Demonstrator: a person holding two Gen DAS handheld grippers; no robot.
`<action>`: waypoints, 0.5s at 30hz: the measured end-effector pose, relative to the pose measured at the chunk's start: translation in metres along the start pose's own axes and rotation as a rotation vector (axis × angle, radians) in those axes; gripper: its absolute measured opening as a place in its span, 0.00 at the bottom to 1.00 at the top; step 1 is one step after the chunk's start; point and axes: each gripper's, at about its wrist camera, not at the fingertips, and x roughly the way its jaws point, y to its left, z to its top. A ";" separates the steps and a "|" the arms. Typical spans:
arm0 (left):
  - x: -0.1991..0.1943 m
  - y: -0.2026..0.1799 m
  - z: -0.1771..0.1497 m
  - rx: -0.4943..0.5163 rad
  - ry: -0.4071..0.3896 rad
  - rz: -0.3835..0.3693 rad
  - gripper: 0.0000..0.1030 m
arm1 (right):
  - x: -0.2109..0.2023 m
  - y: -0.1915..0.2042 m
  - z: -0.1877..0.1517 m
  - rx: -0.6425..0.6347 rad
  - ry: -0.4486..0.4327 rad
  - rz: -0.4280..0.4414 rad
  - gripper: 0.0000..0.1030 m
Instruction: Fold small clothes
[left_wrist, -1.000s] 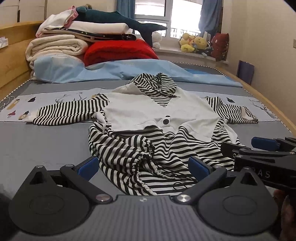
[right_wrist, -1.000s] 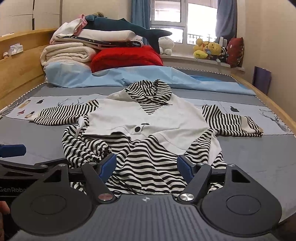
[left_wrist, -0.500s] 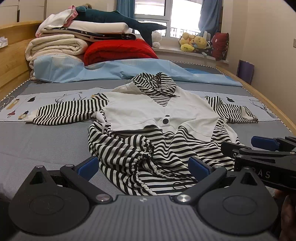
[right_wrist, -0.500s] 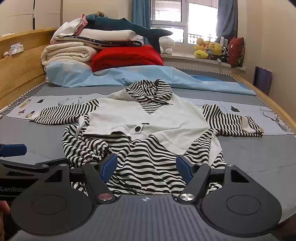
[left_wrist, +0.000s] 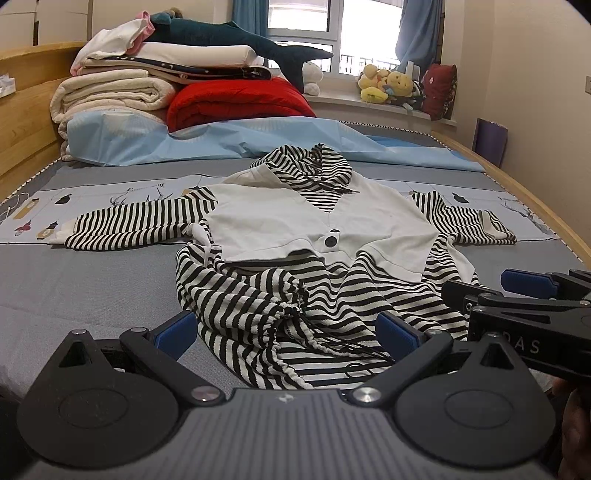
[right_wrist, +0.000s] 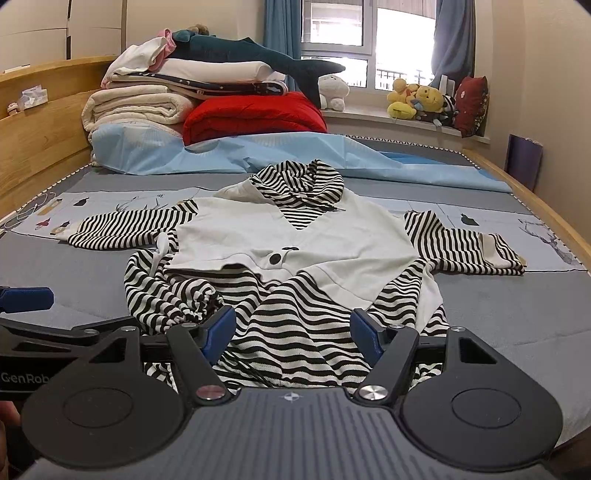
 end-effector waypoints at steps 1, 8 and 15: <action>0.000 0.000 0.000 0.000 0.000 0.000 1.00 | 0.000 0.000 0.000 0.001 0.000 0.001 0.69; 0.001 -0.002 0.000 0.010 -0.002 0.001 1.00 | 0.000 0.000 0.000 0.001 0.000 0.000 0.68; -0.003 0.012 0.010 -0.013 -0.040 -0.011 1.00 | -0.003 -0.009 0.006 0.026 -0.021 -0.014 0.51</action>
